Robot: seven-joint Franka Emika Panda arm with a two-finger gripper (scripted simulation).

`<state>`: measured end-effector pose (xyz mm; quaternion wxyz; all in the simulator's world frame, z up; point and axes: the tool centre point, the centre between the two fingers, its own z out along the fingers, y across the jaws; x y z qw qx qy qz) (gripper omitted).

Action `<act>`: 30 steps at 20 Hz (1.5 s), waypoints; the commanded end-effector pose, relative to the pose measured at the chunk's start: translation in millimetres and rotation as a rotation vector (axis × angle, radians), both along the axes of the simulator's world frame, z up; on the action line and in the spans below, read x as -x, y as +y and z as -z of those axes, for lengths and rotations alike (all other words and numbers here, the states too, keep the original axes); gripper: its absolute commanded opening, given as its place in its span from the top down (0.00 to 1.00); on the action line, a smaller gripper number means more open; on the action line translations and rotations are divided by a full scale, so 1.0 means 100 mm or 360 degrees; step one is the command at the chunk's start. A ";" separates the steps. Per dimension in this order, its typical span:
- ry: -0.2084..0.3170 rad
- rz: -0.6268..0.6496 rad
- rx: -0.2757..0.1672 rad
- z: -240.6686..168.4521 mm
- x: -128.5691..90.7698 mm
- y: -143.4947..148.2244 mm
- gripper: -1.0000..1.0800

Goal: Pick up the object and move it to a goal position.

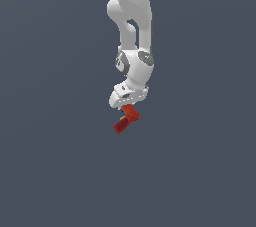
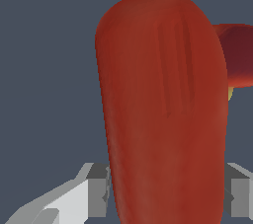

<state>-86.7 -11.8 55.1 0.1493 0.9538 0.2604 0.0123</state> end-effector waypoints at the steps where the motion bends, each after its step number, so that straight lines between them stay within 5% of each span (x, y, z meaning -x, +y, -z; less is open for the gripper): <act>1: -0.0007 0.0002 -0.0002 -0.12 0.10 -0.22 1.00; 16: -0.0009 0.0001 -0.0001 -0.77 0.74 -1.56 1.00; 30: -0.0008 0.0001 0.0002 -0.99 0.91 -2.01 1.00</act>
